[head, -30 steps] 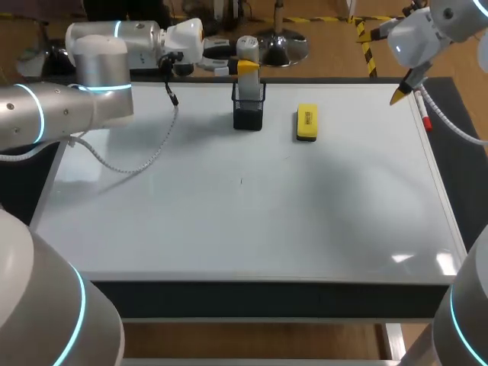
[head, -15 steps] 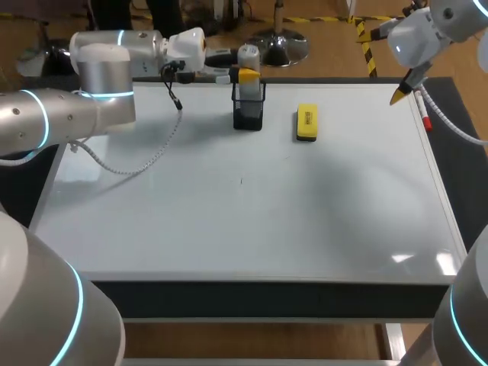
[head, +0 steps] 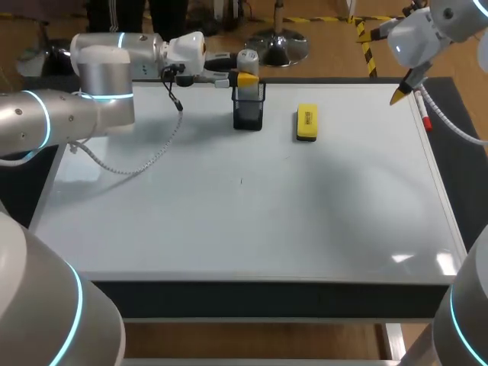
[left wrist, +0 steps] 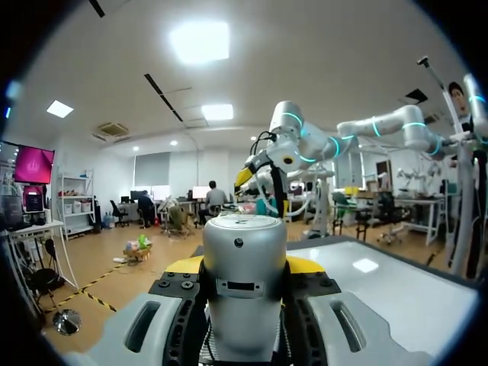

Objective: Pick up the inspection probe, press it on each red-marked spot on the whiteboard one by one, put down the probe, pick up the eraser, and wipe off all the red marks.

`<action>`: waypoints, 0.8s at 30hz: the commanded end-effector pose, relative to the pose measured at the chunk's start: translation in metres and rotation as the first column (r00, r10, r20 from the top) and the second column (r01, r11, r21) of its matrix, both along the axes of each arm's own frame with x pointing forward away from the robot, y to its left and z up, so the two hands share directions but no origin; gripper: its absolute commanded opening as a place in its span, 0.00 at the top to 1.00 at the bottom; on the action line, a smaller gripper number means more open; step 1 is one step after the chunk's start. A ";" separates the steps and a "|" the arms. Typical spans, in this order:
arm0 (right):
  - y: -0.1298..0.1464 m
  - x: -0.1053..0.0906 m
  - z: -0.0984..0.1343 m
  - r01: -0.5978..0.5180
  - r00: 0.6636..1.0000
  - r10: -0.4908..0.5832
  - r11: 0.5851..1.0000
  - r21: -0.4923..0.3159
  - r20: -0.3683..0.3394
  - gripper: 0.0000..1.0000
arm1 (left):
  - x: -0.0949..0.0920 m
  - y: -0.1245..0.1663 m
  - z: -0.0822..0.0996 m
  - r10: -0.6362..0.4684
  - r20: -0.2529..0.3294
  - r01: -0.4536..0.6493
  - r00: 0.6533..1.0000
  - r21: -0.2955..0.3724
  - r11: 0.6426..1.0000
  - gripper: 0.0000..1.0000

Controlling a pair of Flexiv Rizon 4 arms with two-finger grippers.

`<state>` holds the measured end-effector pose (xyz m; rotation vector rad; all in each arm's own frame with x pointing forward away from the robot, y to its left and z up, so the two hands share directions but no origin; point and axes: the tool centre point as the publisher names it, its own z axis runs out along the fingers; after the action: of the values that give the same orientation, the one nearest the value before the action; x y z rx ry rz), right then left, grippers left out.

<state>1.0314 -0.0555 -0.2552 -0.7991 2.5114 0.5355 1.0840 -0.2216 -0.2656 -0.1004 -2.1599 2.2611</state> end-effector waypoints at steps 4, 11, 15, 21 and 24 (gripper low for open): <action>0.000 0.000 0.001 -0.001 1.000 0.001 1.000 -0.005 -0.002 0.00 | 0.004 -0.001 -0.004 -0.016 -0.003 0.016 1.000 -0.005 1.000 0.26; 0.000 0.000 0.001 -0.001 1.000 0.001 1.000 -0.005 -0.002 0.00 | 0.006 -0.001 0.002 -0.003 0.001 0.003 1.000 -0.001 1.000 0.00; 0.000 0.000 0.001 -0.001 1.000 0.001 1.000 -0.005 -0.002 0.00 | 0.009 0.004 0.006 0.012 0.021 -0.013 1.000 0.008 1.000 0.00; 0.000 0.000 0.001 -0.001 1.000 0.001 1.000 -0.005 -0.002 0.00 | 0.008 0.018 0.010 0.052 0.125 -0.065 0.991 0.098 0.993 0.00; 0.000 0.000 0.001 -0.001 1.000 0.001 1.000 -0.005 -0.002 0.00 | 0.007 0.027 0.010 0.063 0.158 -0.084 0.985 0.135 0.987 0.00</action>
<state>1.0314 -0.0555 -0.2552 -0.7990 2.5113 0.5355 1.1071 -0.2040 -0.2678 -0.2381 -2.3544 2.2295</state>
